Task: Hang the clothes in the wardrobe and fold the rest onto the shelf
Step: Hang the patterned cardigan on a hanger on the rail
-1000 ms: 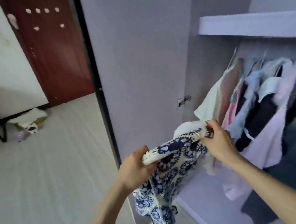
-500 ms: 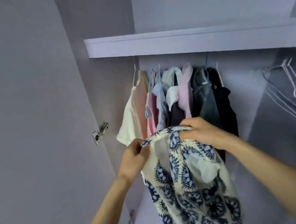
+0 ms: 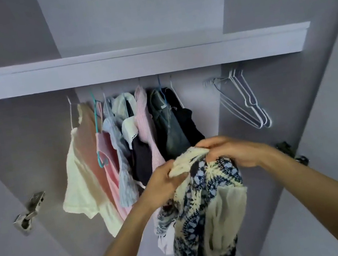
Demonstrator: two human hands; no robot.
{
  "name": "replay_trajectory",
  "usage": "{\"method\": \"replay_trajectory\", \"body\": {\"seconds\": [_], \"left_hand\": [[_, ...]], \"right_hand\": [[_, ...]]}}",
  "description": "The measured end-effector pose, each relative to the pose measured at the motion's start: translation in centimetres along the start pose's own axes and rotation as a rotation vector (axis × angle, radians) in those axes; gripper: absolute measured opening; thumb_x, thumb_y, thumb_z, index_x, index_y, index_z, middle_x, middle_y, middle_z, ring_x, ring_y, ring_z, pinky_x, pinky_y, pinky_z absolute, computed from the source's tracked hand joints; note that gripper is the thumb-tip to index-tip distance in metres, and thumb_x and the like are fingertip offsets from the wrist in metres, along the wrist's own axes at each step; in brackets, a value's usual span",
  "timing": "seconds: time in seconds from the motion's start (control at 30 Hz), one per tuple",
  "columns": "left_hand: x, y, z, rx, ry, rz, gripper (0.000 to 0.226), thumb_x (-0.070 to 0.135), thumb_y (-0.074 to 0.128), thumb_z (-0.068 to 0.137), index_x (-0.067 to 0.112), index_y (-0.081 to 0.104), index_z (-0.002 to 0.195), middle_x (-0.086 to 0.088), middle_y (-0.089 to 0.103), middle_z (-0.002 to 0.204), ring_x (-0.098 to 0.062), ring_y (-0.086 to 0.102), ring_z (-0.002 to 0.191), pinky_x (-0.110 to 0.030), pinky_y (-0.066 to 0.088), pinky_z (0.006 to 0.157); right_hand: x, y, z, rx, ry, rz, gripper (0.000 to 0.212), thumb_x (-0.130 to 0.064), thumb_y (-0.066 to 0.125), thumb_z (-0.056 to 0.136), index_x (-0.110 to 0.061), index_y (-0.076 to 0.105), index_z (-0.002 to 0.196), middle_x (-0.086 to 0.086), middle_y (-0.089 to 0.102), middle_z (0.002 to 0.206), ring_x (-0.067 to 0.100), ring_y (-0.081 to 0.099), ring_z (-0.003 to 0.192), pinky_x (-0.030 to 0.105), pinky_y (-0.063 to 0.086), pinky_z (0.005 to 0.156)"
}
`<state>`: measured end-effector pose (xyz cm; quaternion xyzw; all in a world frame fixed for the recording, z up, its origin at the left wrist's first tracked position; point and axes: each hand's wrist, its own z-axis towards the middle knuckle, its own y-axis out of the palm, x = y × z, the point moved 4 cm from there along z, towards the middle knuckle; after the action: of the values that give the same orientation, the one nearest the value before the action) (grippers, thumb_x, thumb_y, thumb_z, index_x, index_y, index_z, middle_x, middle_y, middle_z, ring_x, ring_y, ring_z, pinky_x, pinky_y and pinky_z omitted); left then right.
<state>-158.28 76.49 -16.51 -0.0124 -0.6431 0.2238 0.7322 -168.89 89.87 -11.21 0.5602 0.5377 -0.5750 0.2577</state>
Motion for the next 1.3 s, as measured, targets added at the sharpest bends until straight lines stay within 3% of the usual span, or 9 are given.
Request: {"method": "replay_trajectory", "body": {"seconds": [0.1,0.27,0.43,0.63,0.83,0.93,1.07,1.17,1.3], "left_hand": [[0.6,-0.8,2.1,0.121,0.061,0.106,0.016,0.004,0.066,0.084,0.016,0.06,0.091,0.006,0.061,0.08,0.009,0.052,0.063,-0.012,0.04,0.063],[1.3,-0.1,3.9,-0.09,0.03,0.134,0.018,0.015,0.076,0.078,0.03,0.066,0.083,0.016,0.061,0.07,0.003,0.051,0.064,-0.016,0.039,0.063],[2.2,-2.4,5.1,0.38,0.143,0.303,0.017,0.025,0.059,0.092,0.036,0.068,0.082,0.013,0.063,0.064,-0.003,0.055,0.061,-0.025,0.045,0.061],[1.0,-5.3,5.6,0.736,0.061,0.029,0.02,0.019,0.053,0.095,0.025,0.066,0.082,0.003,0.062,0.072,-0.013,0.055,0.07,-0.027,0.043,0.067],[-1.5,-1.3,8.1,0.127,-0.074,0.077,0.043,0.004,0.057,0.091,0.015,0.047,0.131,0.0,0.06,0.093,0.002,0.055,0.066,-0.006,0.042,0.061],[-2.2,2.2,8.6,-0.193,-0.168,-0.01,0.054,0.034,0.067,0.078,0.022,0.052,0.129,0.01,0.067,0.092,0.006,0.061,0.082,-0.013,0.046,0.079],[-1.9,2.0,9.8,-0.114,-0.097,0.064,0.013,0.028,0.066,0.085,0.018,0.072,0.08,0.016,0.064,0.069,0.006,0.055,0.068,-0.01,0.04,0.067],[-1.8,0.2,10.4,0.088,-0.059,0.039,0.023,0.019,0.059,0.092,0.015,0.069,0.072,0.009,0.057,0.062,-0.001,0.05,0.061,-0.01,0.039,0.062],[-1.6,0.6,10.0,0.01,-0.01,0.206,0.043,0.016,0.057,0.093,0.021,0.044,0.052,0.006,0.03,0.056,-0.008,0.027,0.056,-0.021,0.026,0.053]], "right_hand": [[1.6,-2.9,-0.5,0.117,0.034,-0.251,0.025,-0.015,0.058,0.09,-0.025,0.058,0.114,0.002,0.063,0.111,0.016,0.059,0.103,0.034,0.045,0.094],[2.6,-5.2,0.3,0.369,-0.113,-0.474,0.01,-0.018,0.057,0.092,-0.024,0.064,0.087,-0.009,0.058,0.074,0.005,0.051,0.066,0.023,0.038,0.064],[2.9,-6.6,1.0,0.675,-0.234,-0.857,0.01,-0.014,0.057,0.088,-0.02,0.063,0.093,-0.016,0.04,0.067,0.008,0.042,0.059,0.026,0.029,0.056],[7.0,-10.0,1.5,0.8,0.113,-0.744,0.016,-0.023,0.048,0.091,-0.016,0.061,0.095,0.007,0.063,0.087,0.028,0.059,0.08,0.029,0.038,0.065],[5.2,-9.1,3.1,0.809,-0.195,-0.61,0.017,-0.016,0.047,0.095,-0.007,0.055,0.083,0.001,0.046,0.056,0.02,0.045,0.054,0.032,0.034,0.055],[3.2,-8.9,4.3,0.788,-0.303,-0.463,0.017,-0.016,0.051,0.092,-0.018,0.057,0.076,-0.009,0.04,0.051,0.004,0.037,0.047,0.028,0.034,0.052],[3.9,-10.8,5.6,0.612,-0.245,-0.315,0.028,-0.005,0.049,0.09,-0.028,0.063,0.098,-0.006,0.058,0.094,0.002,0.055,0.086,0.021,0.043,0.078],[6.9,-14.9,6.1,0.901,0.02,-0.819,0.033,-0.011,0.051,0.088,-0.008,0.058,0.119,0.013,0.052,0.122,0.031,0.045,0.117,0.041,0.038,0.098],[9.8,-18.9,6.4,0.97,0.332,-1.183,0.039,-0.011,0.049,0.086,0.0,0.048,0.123,0.021,0.046,0.123,0.036,0.041,0.116,0.042,0.031,0.093]]}}
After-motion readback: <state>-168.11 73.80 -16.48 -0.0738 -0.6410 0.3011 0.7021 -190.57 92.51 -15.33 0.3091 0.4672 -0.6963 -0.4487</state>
